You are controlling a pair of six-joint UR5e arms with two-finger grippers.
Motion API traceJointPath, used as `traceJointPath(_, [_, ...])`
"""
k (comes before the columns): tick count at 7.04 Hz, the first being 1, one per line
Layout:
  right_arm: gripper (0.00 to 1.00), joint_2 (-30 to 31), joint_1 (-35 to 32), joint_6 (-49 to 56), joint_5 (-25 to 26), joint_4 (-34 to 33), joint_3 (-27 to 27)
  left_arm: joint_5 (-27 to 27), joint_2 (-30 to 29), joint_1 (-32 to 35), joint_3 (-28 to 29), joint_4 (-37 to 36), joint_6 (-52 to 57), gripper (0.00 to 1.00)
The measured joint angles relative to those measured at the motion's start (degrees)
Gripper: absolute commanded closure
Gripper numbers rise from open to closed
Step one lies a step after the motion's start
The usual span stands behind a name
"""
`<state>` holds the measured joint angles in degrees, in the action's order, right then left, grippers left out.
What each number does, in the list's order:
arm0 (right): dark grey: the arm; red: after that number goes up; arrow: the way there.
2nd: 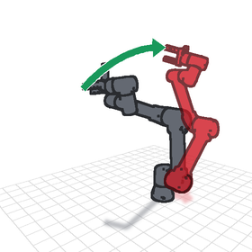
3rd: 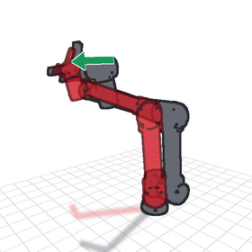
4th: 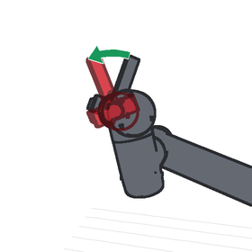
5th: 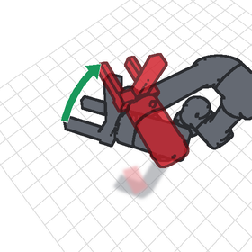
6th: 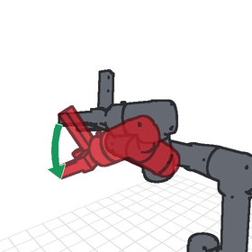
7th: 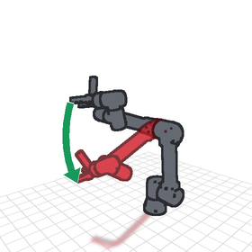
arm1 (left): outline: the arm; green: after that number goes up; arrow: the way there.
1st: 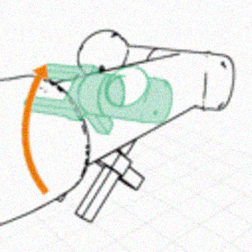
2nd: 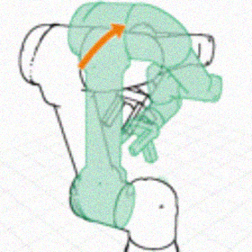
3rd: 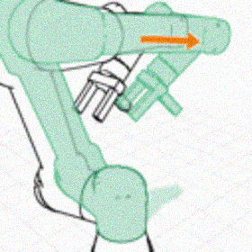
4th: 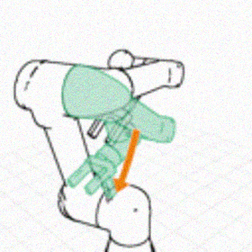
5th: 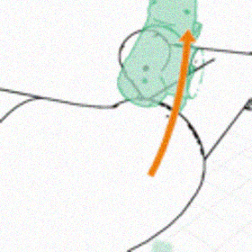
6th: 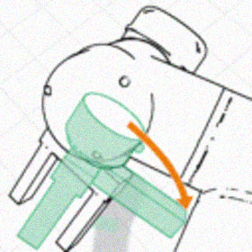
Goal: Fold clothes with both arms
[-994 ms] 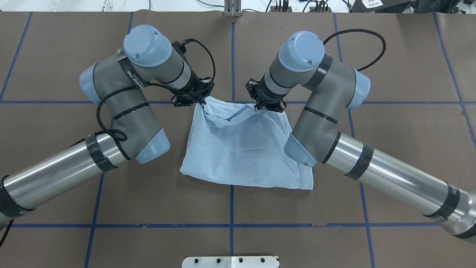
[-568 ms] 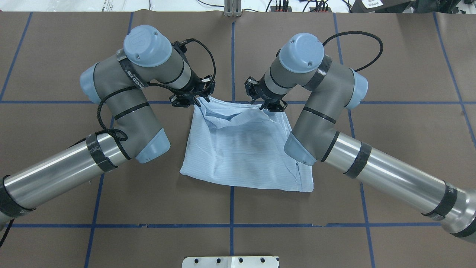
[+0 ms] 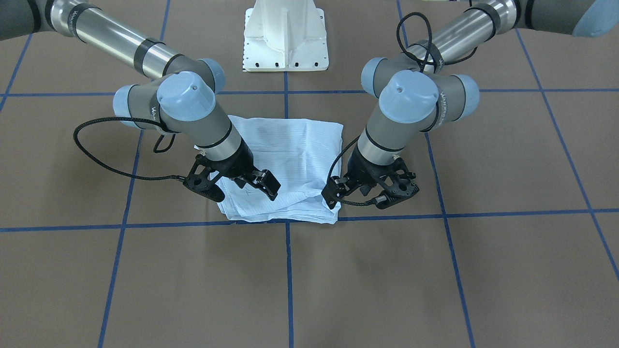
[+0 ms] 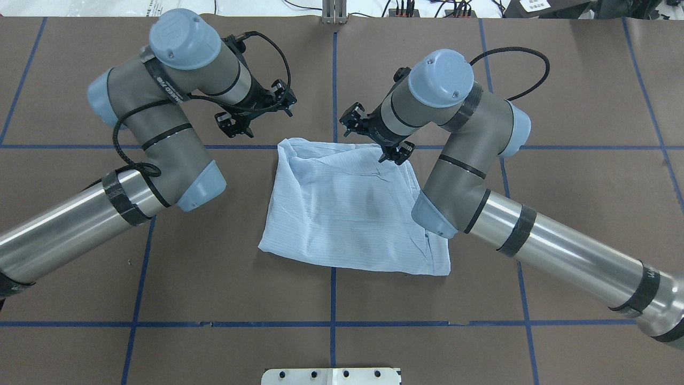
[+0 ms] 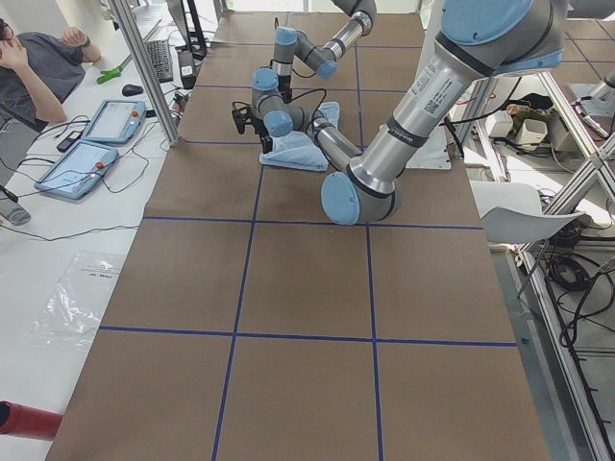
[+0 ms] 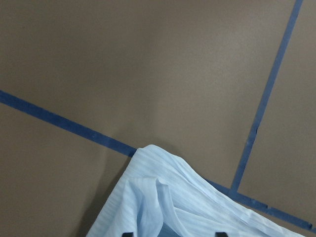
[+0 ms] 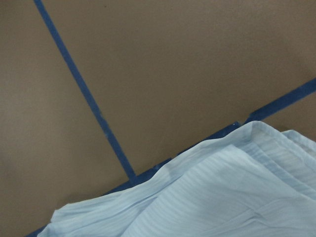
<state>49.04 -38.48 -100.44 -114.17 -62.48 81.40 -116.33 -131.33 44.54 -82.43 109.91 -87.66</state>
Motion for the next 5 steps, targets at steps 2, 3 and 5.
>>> traceJointPath(2, [0.00,-0.1,1.4,5.1,0.5,-0.9,1.4,-1.2,5.2,3.0,-3.6,-0.3,6.5,0.01])
traceJointPath(3, [0.00,-0.1,1.4,11.3,1.1,-4.3,2.5,-1.4,8.5,4.7,-6.0,-0.4,10.9,0.01])
traceJointPath(5, [0.00,0.7,-1.6,29.7,2.4,-17.4,7.6,-1.4,16.1,9.2,-10.7,-0.4,23.2,0.01])
